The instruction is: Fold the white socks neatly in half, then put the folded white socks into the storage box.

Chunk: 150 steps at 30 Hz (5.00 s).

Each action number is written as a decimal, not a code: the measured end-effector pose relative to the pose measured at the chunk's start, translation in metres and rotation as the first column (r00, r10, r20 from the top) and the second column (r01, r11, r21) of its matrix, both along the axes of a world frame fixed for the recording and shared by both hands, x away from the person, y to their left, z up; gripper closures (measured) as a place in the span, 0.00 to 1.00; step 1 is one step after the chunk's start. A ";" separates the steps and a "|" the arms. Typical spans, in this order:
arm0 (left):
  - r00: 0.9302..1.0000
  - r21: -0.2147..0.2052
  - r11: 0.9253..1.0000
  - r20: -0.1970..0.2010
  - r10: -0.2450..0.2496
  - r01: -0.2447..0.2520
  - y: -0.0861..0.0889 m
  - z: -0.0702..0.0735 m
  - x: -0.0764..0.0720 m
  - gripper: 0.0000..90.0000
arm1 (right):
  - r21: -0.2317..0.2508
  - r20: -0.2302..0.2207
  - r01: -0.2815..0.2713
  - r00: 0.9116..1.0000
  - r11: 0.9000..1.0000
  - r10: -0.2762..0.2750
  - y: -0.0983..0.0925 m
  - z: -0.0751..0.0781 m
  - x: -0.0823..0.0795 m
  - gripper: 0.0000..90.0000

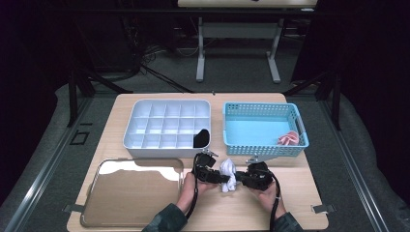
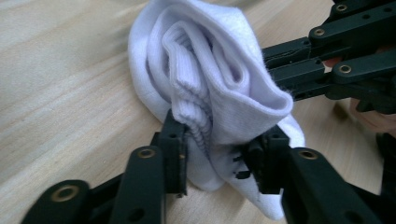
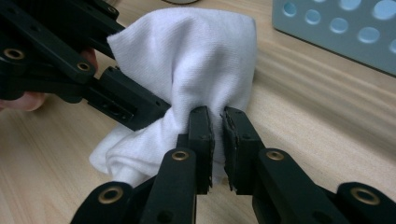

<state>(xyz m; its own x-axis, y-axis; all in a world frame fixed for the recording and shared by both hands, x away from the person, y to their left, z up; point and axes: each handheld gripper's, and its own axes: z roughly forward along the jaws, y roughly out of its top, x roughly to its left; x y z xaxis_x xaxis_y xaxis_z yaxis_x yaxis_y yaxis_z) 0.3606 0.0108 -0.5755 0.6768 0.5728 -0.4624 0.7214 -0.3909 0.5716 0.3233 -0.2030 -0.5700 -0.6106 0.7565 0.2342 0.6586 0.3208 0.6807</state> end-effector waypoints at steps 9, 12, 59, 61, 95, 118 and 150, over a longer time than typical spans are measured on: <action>0.999 0.019 1.000 0.040 -0.022 0.021 -0.001 0.003 -0.001 0.80 | 0.020 0.000 0.005 1.000 1.000 -0.005 -0.003 0.000 0.001 0.85; 0.999 0.013 1.000 0.049 -0.023 0.022 0.000 0.003 -0.002 0.80 | 0.029 -0.002 0.038 0.999 0.999 -0.037 -0.009 0.000 0.000 0.69; 0.981 -0.060 0.997 0.185 0.051 -0.040 0.049 0.030 -0.025 0.80 | -0.158 0.176 0.309 0.943 0.938 -0.282 -0.081 -0.018 -0.027 0.08; 0.980 -0.058 0.997 0.192 0.052 -0.042 0.052 0.032 -0.025 0.80 | -0.158 0.174 0.310 0.943 0.938 -0.283 -0.081 -0.018 -0.027 0.08; 0.960 -0.037 0.995 0.264 0.095 -0.089 0.086 0.069 -0.030 0.80 | -0.155 0.172 0.311 0.943 0.938 -0.284 -0.081 -0.019 -0.027 0.09; 0.908 -0.013 0.980 0.374 0.189 -0.198 0.120 0.108 -0.005 0.80 | -0.157 0.173 0.309 0.944 0.938 -0.282 -0.081 -0.019 -0.027 0.09; 0.837 0.204 0.905 0.496 0.233 -0.373 0.112 0.094 0.045 0.80 | -0.157 0.173 0.310 0.943 0.938 -0.283 -0.081 -0.019 -0.027 0.09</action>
